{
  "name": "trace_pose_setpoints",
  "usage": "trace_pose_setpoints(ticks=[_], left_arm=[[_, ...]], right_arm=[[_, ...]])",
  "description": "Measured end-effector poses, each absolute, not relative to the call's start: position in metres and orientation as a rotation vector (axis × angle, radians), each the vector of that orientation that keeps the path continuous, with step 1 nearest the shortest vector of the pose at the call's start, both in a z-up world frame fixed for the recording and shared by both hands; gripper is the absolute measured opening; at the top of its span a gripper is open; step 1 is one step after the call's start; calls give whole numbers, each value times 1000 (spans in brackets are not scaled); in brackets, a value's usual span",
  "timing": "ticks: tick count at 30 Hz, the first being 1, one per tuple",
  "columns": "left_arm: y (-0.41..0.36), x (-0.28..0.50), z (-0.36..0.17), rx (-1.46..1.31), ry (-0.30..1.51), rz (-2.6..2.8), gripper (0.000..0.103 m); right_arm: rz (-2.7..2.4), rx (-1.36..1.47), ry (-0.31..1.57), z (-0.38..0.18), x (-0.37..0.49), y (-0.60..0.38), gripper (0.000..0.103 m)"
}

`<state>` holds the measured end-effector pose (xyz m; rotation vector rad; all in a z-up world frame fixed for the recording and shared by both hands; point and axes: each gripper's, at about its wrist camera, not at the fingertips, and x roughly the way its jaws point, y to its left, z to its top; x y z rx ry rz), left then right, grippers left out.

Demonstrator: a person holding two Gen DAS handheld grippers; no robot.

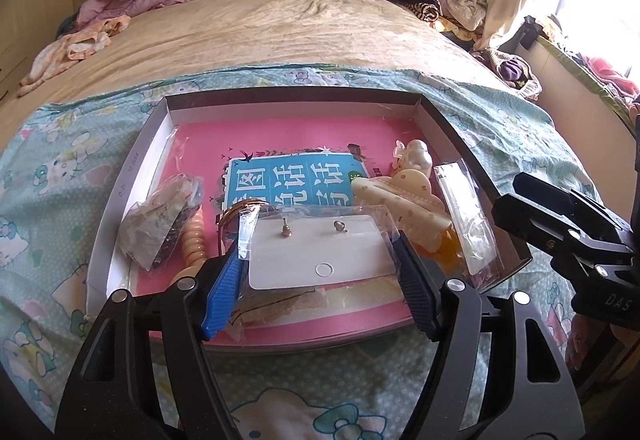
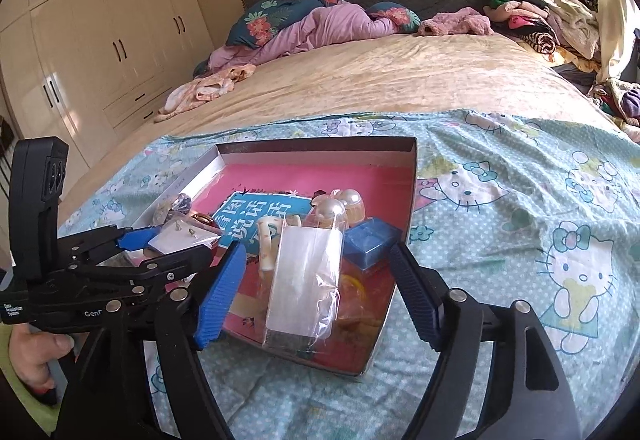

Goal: Organize jewelry
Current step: 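Carry the plastic bag with the right tool while the left tool carries the earring card into the box, then open the right tool to drop the plastic bag while the left tool releases the earring card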

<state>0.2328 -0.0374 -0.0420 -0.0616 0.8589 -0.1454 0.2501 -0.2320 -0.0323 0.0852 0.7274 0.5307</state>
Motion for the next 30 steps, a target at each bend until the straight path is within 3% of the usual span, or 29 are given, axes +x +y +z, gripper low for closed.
trace_pose_setpoints(ticks=[8, 19, 22, 30], left_arm=[[-37, 233, -41, -60, 867, -128, 73], [-33, 227, -30, -46, 860, -99, 85], [-32, 222, -24, -39, 851, -89, 93], [-28, 210, -10, -43, 831, -78, 93]], right_arm=[[497, 99, 721, -27, 244, -244, 90], [489, 91, 708, -17, 237, -245, 94], [492, 86, 700, -13, 234, -244, 95], [503, 75, 669, 2, 219, -243, 96]])
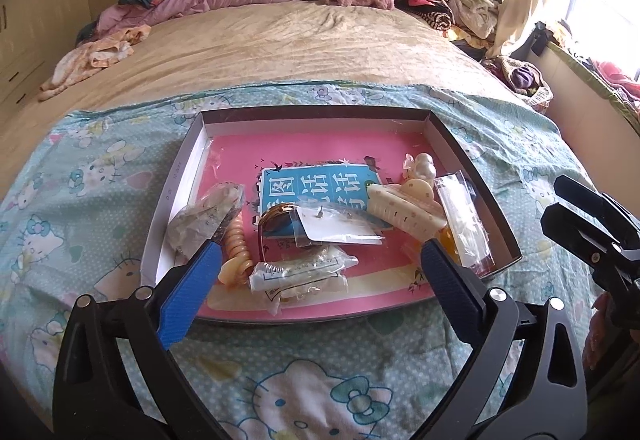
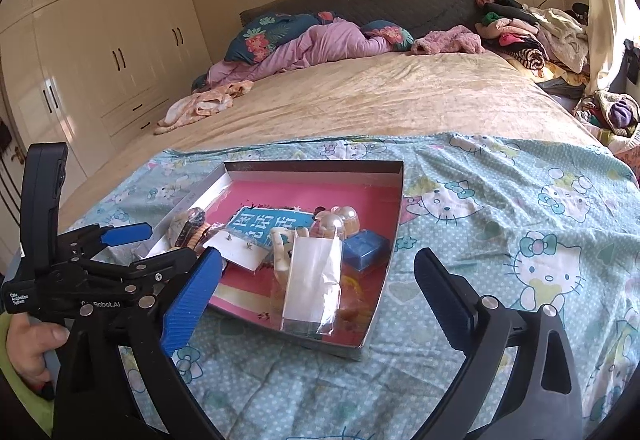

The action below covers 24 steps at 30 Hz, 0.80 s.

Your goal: Organize jewelry

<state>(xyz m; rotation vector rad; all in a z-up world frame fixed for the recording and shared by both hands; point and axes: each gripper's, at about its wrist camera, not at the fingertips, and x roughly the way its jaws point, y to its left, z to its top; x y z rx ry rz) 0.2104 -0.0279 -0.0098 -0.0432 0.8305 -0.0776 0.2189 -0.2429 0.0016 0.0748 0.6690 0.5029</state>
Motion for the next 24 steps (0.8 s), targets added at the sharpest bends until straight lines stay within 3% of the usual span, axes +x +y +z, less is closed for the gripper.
trace_pose_setpoints(ticks=[13, 24], left_arm=[[-22, 163, 16, -43, 749, -49, 93], [-13, 110, 7, -57, 713, -40, 93]], right_arm=[[519, 44, 622, 18, 173, -237, 98], [514, 50, 621, 8, 123, -230, 98]])
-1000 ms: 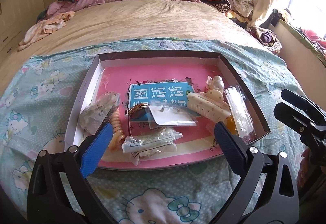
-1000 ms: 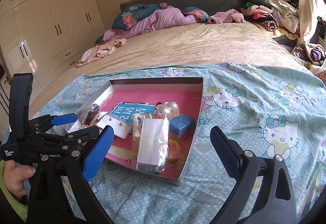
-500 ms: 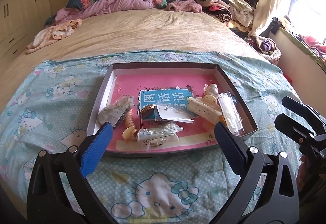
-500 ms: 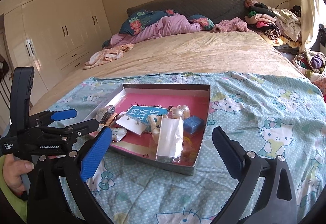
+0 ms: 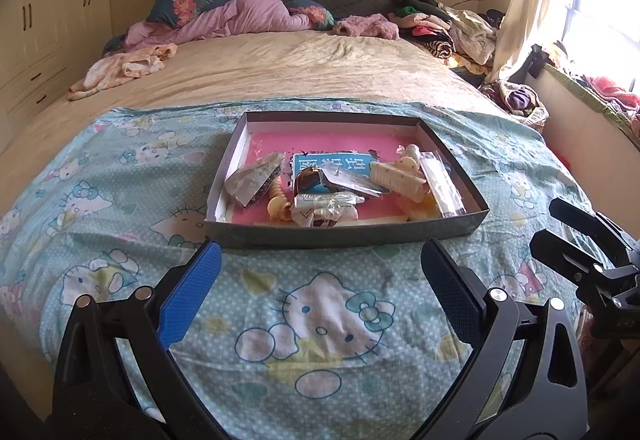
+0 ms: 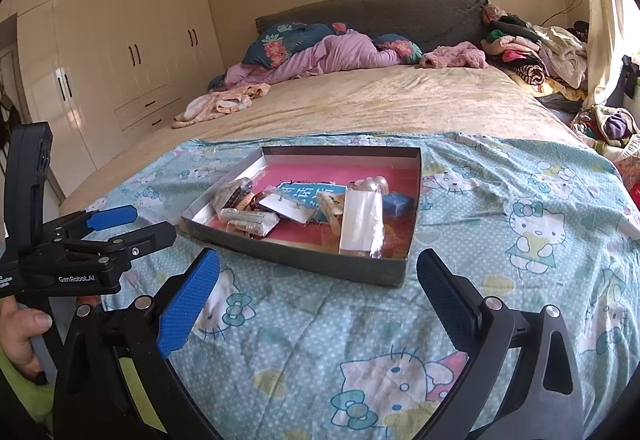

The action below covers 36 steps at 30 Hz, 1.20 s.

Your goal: Organize jewelry

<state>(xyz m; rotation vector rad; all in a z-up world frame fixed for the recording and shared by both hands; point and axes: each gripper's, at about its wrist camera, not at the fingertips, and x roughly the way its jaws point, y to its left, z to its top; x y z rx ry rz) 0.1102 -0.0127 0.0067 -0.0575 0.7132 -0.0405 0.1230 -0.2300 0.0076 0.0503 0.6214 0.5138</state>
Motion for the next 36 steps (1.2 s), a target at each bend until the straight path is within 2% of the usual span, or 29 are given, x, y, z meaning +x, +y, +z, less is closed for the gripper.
trace_pose_setpoints(ticks=[11, 36], left_arm=[[-10, 70, -12, -86, 700, -44, 93], [-8, 63, -11, -100, 709, -25, 93]], right_arm=[[516, 29, 680, -15, 94, -223, 98], [544, 19, 724, -17, 86, -220, 98]])
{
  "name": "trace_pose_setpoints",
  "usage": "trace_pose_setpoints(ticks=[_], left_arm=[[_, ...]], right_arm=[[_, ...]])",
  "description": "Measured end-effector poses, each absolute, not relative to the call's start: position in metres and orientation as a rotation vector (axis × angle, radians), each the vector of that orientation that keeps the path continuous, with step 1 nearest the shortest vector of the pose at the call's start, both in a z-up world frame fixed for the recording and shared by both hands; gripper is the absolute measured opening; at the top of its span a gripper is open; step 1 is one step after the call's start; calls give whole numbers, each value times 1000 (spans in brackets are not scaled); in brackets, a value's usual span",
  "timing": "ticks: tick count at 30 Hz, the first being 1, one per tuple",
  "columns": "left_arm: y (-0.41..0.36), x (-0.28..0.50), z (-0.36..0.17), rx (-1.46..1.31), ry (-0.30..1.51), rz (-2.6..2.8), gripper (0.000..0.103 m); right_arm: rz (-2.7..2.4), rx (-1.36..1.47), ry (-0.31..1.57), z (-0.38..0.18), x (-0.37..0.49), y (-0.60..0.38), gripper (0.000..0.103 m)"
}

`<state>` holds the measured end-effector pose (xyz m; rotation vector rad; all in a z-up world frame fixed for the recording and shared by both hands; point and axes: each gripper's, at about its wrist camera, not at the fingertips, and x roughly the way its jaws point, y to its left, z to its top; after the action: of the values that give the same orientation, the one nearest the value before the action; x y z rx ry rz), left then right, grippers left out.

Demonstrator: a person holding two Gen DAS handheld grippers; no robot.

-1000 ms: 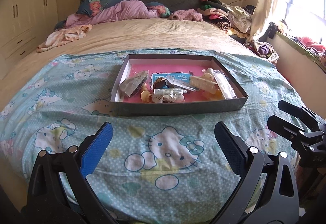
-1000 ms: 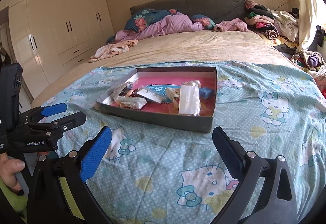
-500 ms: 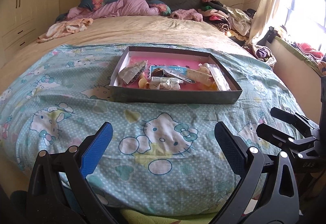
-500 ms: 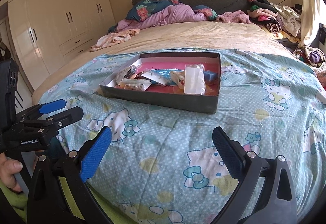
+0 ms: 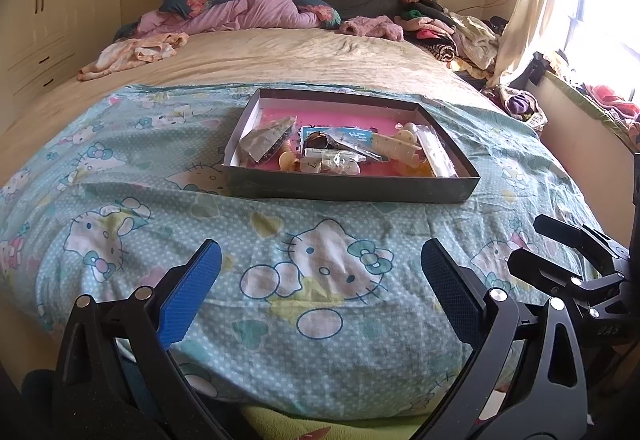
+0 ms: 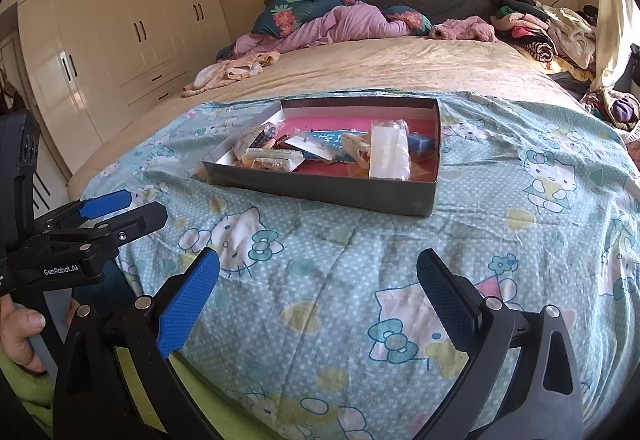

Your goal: Organize jewelry

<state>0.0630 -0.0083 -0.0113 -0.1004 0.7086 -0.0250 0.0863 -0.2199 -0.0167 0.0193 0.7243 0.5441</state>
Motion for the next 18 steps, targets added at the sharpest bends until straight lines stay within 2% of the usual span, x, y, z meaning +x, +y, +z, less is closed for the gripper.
trace_pose_setpoints(ticks=[18], left_arm=[[-6, 60, -9, -104, 700, -16, 93]], right_arm=[[545, 23, 722, -14, 85, -221, 98]])
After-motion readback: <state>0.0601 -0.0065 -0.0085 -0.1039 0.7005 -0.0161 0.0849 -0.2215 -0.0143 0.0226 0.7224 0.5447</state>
